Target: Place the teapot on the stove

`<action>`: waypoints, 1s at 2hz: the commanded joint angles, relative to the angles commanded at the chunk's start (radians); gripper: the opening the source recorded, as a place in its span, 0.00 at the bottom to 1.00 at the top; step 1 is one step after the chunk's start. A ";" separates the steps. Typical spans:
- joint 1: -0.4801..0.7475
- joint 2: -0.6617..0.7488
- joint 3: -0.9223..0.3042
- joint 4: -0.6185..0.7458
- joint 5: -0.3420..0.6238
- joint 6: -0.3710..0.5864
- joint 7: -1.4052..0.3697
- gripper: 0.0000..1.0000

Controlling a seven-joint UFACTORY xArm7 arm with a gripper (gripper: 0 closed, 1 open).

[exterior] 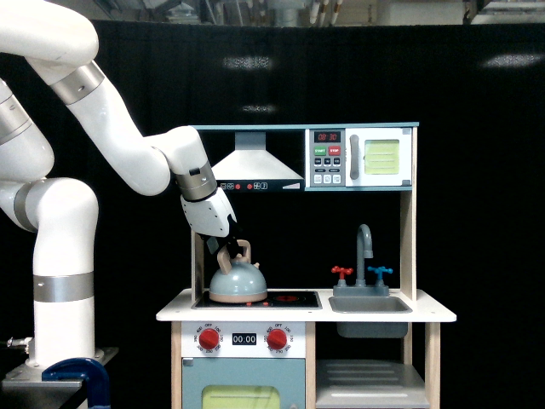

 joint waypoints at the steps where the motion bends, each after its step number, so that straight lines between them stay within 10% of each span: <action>1: -0.025 -0.017 -0.014 0.008 -0.030 0.033 -0.002 1.00; 2: -0.270 -0.394 -0.012 -0.011 -0.221 0.442 0.059 1.00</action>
